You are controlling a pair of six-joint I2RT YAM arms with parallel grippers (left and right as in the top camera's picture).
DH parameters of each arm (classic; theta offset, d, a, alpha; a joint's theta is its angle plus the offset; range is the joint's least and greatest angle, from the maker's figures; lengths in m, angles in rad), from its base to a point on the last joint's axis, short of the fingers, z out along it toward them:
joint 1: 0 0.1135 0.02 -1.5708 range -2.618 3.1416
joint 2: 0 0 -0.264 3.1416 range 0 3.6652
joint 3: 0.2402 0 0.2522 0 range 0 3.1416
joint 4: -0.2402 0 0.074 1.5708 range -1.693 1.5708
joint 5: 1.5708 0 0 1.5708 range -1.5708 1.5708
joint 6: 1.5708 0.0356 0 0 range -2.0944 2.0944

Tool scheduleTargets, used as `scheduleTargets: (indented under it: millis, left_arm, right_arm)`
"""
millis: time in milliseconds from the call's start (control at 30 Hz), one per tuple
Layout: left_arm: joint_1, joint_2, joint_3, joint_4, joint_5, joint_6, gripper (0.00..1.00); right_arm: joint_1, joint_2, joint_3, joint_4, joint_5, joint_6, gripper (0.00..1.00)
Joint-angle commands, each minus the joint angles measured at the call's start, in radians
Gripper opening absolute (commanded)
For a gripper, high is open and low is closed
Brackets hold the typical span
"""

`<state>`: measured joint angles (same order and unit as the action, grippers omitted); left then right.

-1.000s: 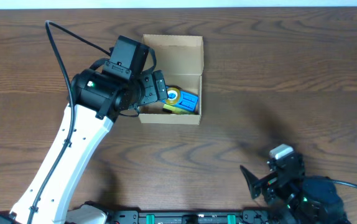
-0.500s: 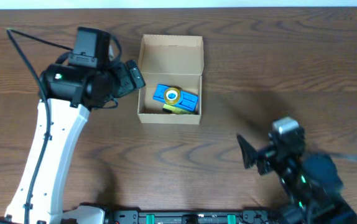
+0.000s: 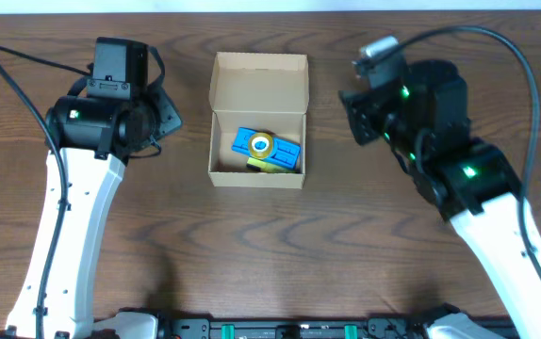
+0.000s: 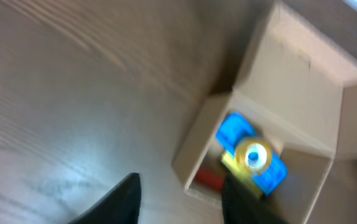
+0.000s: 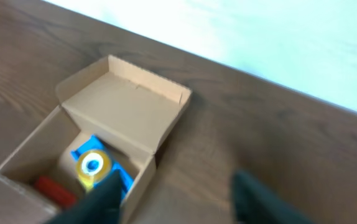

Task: Pack container
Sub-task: 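Withdraw the left gripper and raise the right arm above the box, then move both grippers to the box's lid flaps at the far side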

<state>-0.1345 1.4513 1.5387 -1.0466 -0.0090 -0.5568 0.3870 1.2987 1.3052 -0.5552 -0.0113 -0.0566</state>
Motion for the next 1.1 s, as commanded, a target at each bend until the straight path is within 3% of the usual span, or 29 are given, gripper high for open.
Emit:
scheduleTargets:
  millis: [0,33,233,600,1067]
  left_arm:
    - [0.013,0.013,0.014,0.039,-0.15,0.002,0.14]
    - [0.02,0.024,0.014,0.058,-0.162,0.003,0.06]
    - [0.097,0.142,0.014,0.143,-0.079,0.003,0.06]
    - [0.278,0.447,0.014,0.354,0.353,-0.005,0.06]
    - [0.273,0.686,0.015,0.654,0.825,-0.154,0.05]
  right_arm:
    - [-0.03,0.076,0.019,0.041,-0.012,0.001,0.07]
    - [-0.042,0.099,0.019,0.055,-0.012,0.056,0.01]
    - [-0.127,0.217,0.019,0.09,-0.056,0.299,0.01]
    - [-0.232,0.486,0.019,0.212,-0.371,0.449,0.01]
    - [-0.232,0.722,0.019,0.41,-0.543,0.671,0.01]
